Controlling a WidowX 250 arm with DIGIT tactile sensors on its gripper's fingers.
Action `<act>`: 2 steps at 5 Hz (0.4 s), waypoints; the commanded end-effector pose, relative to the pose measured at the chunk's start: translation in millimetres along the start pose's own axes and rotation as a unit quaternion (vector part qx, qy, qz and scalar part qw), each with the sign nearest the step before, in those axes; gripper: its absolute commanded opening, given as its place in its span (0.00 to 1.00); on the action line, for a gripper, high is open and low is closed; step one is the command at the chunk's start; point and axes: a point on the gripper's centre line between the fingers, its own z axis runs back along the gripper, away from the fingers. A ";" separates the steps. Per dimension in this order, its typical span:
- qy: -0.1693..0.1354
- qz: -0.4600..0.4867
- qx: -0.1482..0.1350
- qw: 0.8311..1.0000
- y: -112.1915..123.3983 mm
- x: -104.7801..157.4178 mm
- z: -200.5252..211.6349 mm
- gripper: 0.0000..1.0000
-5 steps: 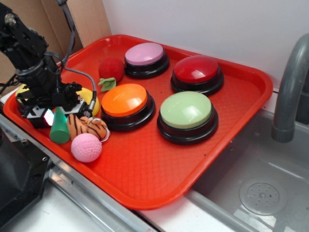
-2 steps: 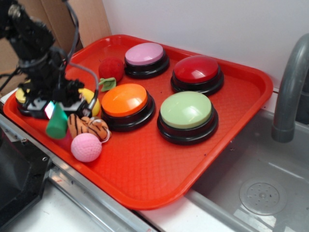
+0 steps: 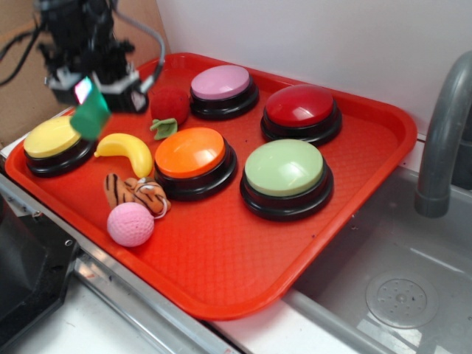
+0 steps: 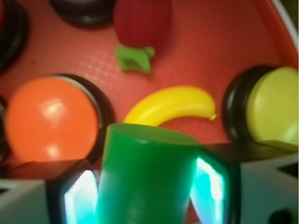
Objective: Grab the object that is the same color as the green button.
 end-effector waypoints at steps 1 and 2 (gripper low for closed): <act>-0.070 -0.049 -0.022 0.996 -14.0 33.9 73.2 0.00; -0.077 -0.021 -0.031 0.996 -4.3 39.7 79.3 0.00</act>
